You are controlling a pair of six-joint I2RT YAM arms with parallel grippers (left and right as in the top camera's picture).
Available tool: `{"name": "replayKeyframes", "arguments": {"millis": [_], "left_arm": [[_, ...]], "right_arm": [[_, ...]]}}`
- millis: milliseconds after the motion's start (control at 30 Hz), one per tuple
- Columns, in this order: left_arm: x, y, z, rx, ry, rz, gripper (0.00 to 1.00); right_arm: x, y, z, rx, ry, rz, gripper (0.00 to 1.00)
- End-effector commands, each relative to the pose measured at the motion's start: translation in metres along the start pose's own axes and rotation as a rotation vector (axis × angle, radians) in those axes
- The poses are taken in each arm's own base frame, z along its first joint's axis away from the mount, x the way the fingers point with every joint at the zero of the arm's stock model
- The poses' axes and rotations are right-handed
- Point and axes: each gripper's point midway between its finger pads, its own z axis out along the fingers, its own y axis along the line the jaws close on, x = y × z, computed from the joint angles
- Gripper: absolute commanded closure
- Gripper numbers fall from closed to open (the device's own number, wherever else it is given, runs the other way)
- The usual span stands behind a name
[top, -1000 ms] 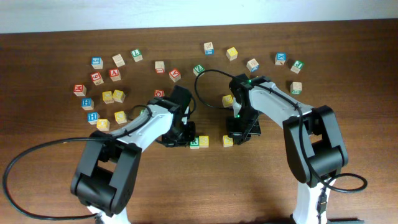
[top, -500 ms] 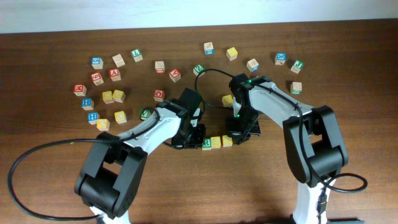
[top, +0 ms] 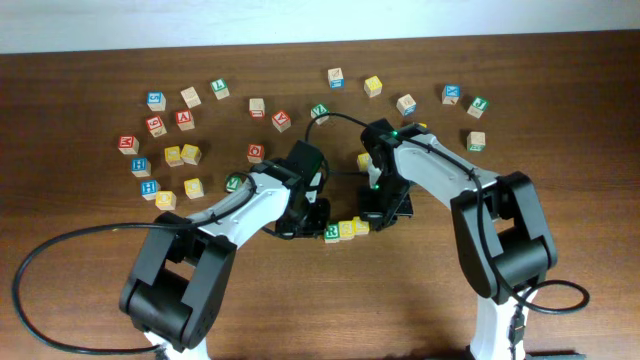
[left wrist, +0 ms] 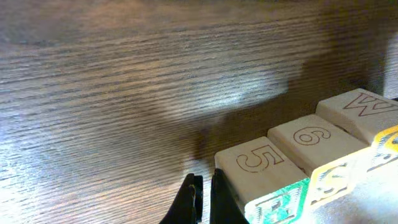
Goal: Spell out RSS
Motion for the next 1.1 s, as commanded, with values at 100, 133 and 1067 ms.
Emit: {"name": "replayKeyframes", "arguments": {"millis": [100, 133, 1067], "left_arm": [[0.003, -0.002, 0.006, 0.013, 0.017, -0.006, 1.0], [0.002, -0.003, 0.006, 0.016, 0.011, -0.004, 1.0], [0.057, 0.002, -0.015, 0.058, 0.278, 0.034, 1.0]], "right_arm": [[0.003, 0.005, 0.003, 0.002, 0.004, -0.02, 0.96], [0.005, 0.004, 0.003, 0.005, 0.01, -0.017, 0.96], [-0.054, 0.013, -0.041, -0.1, -0.184, -0.044, 0.96]]}}
